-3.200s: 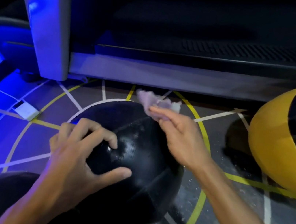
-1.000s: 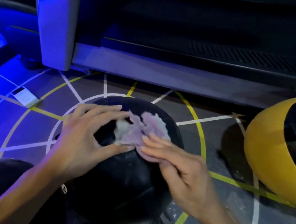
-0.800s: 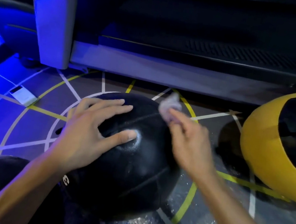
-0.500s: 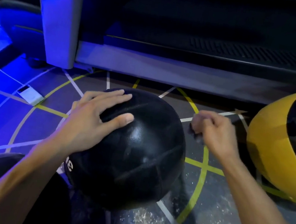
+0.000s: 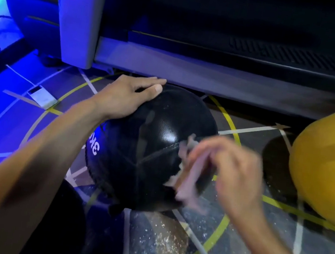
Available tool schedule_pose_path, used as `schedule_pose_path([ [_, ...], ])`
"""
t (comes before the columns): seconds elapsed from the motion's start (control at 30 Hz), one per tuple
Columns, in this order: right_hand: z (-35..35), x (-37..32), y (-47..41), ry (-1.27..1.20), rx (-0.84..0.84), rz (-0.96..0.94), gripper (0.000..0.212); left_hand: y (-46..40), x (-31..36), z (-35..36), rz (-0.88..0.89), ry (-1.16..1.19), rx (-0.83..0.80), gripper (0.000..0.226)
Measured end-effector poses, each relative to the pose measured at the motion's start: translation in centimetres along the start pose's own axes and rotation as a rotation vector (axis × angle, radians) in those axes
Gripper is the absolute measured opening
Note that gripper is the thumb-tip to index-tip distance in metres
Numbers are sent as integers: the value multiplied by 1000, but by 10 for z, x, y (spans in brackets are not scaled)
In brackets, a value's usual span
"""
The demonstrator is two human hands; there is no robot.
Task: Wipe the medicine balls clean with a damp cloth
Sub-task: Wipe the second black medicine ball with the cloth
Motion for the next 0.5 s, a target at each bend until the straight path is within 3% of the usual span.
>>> schedule_pose_path([
  [0.07,-23,2,-34,-92,218,40,32,-2,5,-1,1,18,46,39],
  [0.1,-17,-2,-45,-108,220,12,31,-3,6,-3,-10,17,88,39],
  [0.17,24,-16,-46,74,22,-98,33,-2,7,-14,-47,-60,222,45],
  [0.23,67,-22,-4,370,-207,-365,39,9,16,-32,-75,-294,378,50],
  [0.27,70,-15,18,391,-259,-441,38,19,23,-42,-92,-399,445,46],
  [0.3,60,-1,34,314,-252,-404,38,31,30,-50,-103,-438,476,42],
  [0.37,18,54,51,140,-69,-97,41,53,46,-52,-67,-345,437,33],
  [0.4,-1,85,61,178,36,119,38,64,54,-40,-38,-320,368,34],
  [0.47,-24,153,89,165,135,532,29,83,73,5,-3,-421,194,55],
  [0.5,-29,176,100,43,201,653,30,89,75,28,-15,-494,122,69],
])
Point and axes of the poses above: each hand's wrist, its own y-axis away from the middle knuckle, its own z-axis out of the palm, x = y × z, the point moved 9 cm from there along -y, towards the middle knuckle, and after that the axes turned 11 degrees about -x, right-handed, at the moved point
